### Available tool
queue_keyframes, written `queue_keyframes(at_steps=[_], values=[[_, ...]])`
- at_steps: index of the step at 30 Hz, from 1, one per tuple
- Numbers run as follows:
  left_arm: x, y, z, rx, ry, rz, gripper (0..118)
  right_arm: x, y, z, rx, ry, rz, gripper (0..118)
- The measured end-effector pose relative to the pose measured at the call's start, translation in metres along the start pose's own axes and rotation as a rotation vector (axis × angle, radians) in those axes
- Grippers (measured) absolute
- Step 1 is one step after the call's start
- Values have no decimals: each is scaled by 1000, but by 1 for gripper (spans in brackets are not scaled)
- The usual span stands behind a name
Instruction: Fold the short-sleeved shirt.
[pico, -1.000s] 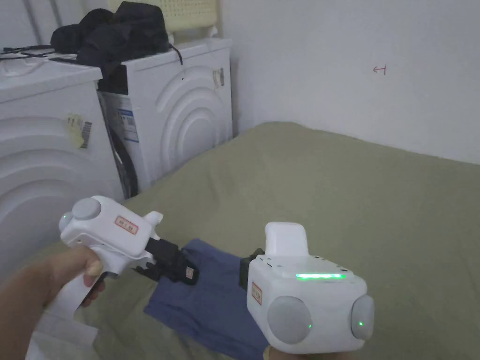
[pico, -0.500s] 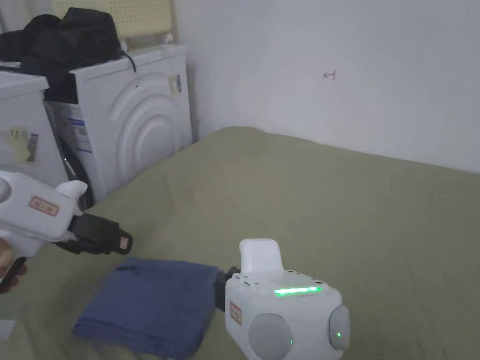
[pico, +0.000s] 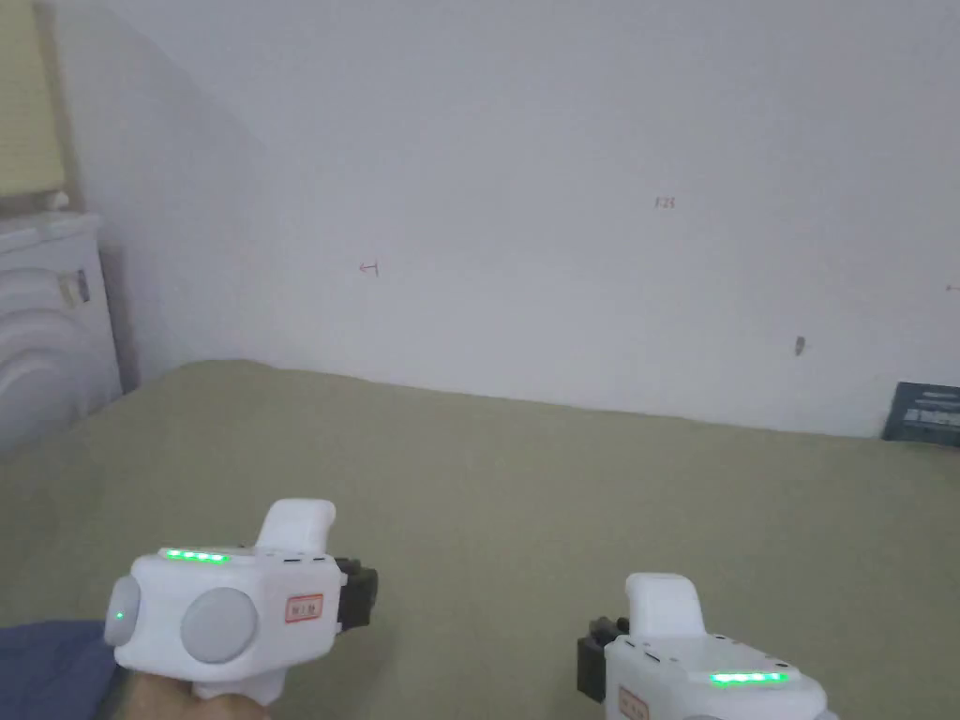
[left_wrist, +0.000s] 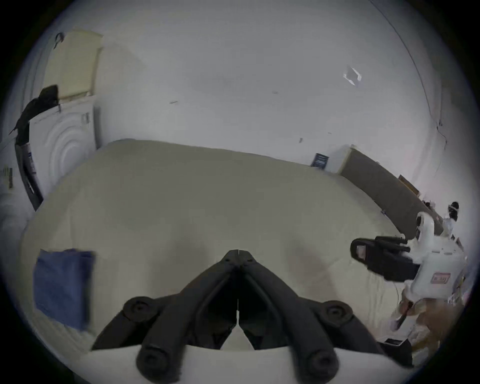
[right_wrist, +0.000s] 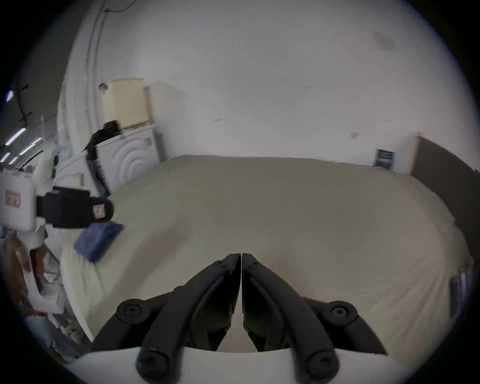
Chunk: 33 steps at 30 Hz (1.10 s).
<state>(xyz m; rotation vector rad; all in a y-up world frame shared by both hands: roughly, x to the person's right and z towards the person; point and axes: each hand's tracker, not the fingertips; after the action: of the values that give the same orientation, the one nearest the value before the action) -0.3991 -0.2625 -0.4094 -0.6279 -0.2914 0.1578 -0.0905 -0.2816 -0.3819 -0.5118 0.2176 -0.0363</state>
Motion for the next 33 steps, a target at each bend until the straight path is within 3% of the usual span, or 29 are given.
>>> queue_keyframes(at_steps=[2, 4, 8, 11, 17, 21, 22, 23, 26, 27, 28, 33], values=[[55, -13, -2, 44, 9, -80, 0, 47, -2, 29, 10, -82, 7, 7], [99, -28, 5, 163, 118, -127, 0, 83, -5, 50, 30, -162, 15, 7], [147, -42, 13, 190, 81, -78, 0, 133, -12, 90, 80, -259, -7, 7], [163, -40, 16, 198, 100, -117, 0, 150, -15, 112, 111, -326, 30, 7], [171, -27, 29, 233, 167, -95, 0, 155, -7, 129, 180, -372, 22, 8], [168, -14, 48, 315, 226, -105, 2, 149, 5, 137, 238, -404, 53, 26], [166, -11, 53, 341, 247, -110, 11, 148, 7, 140, 261, -398, 41, 37], [163, -9, 58, 367, 262, -110, 25, 147, 10, 143, 284, -391, 38, 59], [155, -3, 68, 405, 239, -75, 54, 149, 13, 142, 285, -394, 46, 91], [154, -2, 68, 404, 252, -67, 91, 149, 13, 142, 281, -404, 47, 114], [152, -2, 70, 410, 265, -60, 118, 149, 18, 143, 325, -425, 49, 116], [153, -4, 76, 459, 294, -80, 118, 154, 7, 142, 288, -420, 6, 118]])
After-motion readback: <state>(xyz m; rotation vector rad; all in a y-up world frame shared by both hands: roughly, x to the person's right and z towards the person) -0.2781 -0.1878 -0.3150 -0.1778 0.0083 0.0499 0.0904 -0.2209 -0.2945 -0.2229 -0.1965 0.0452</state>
